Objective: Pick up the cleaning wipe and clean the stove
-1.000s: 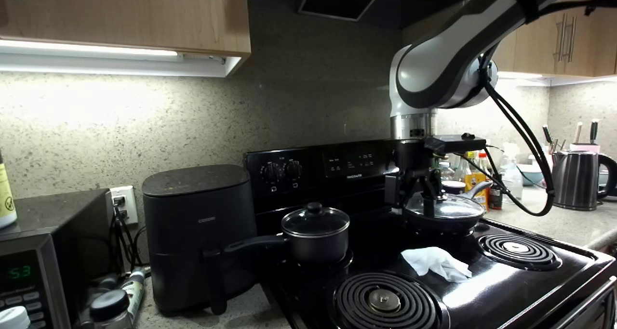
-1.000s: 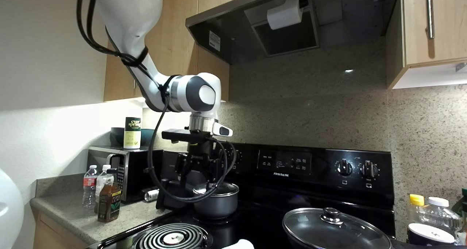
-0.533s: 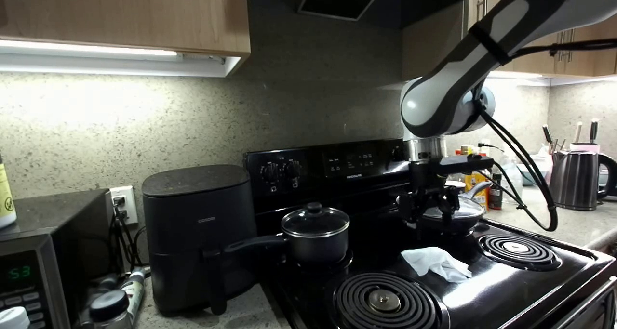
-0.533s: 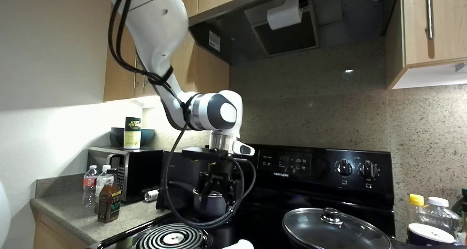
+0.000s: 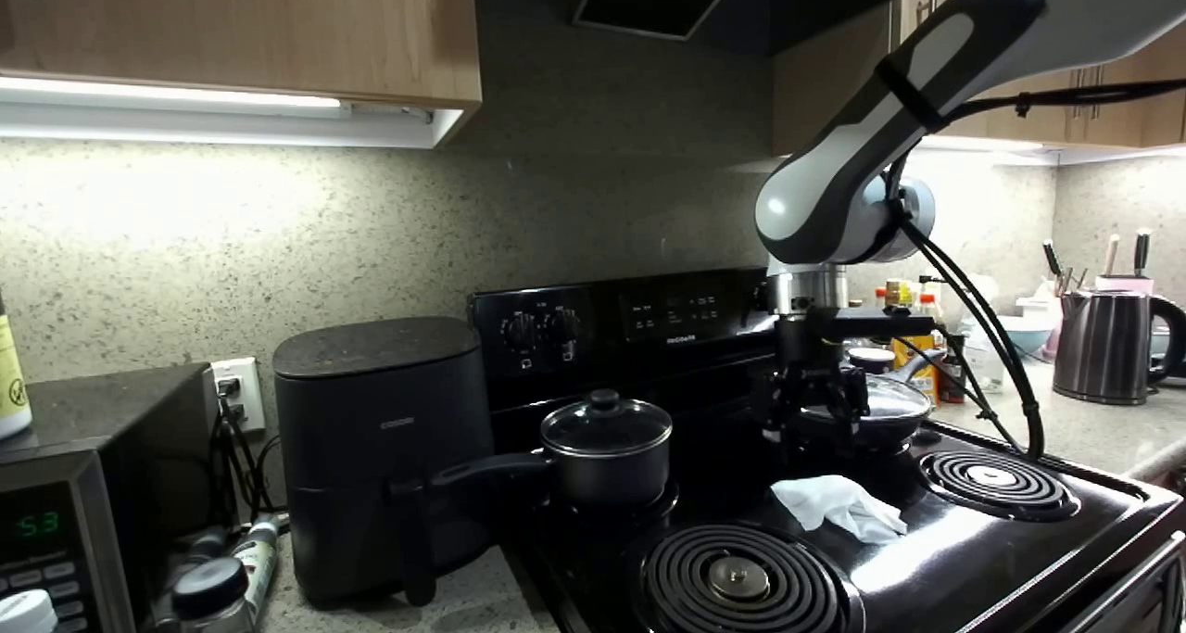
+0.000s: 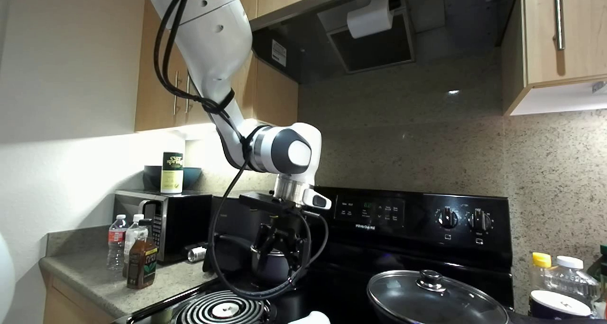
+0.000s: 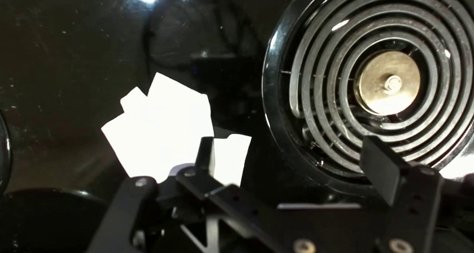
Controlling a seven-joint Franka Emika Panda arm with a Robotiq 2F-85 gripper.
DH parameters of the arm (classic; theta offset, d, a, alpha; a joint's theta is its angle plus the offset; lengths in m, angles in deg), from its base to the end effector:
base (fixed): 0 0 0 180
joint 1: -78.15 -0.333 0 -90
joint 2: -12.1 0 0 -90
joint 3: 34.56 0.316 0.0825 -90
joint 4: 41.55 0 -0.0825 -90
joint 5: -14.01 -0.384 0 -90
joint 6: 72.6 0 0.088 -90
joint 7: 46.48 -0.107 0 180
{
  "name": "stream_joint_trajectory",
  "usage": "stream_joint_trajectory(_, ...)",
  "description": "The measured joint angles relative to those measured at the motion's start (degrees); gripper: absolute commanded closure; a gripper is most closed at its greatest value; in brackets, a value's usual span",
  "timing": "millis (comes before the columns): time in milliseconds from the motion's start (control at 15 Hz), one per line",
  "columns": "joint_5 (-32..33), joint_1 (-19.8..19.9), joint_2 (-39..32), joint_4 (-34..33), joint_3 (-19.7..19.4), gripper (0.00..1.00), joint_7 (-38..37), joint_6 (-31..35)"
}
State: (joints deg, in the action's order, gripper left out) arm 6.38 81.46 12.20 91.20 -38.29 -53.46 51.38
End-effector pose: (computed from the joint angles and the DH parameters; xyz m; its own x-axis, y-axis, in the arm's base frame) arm 0.4883 -0.0550 0.3309 0.9359 -0.3111 -0.1651 -0.3269 -0.9418 -0.0783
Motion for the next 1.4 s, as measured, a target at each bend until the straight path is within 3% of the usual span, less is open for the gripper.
stream_joint_trajectory(467,0.16,1.55,-6.07,-2.52,-2.73,0.01,-1.43,3.30)
stream_joint_trajectory(533,0.31,1.83,-7.63,-3.39,-3.18,0.07,-1.53,3.82)
stream_joint_trajectory(667,1.02,1.95,-10.90,-5.22,-4.09,0.30,-2.76,4.64)
stream_joint_trajectory(867,1.73,1.95,-15.09,-7.90,-4.92,0.52,-4.83,4.75)
stream_joint_trajectory(1267,3.56,1.70,-18.51,-10.98,-5.55,0.92,-10.09,4.73)
stream_joint_trajectory(1400,3.80,1.22,-18.51,-11.53,-5.51,0.99,-11.31,4.73)
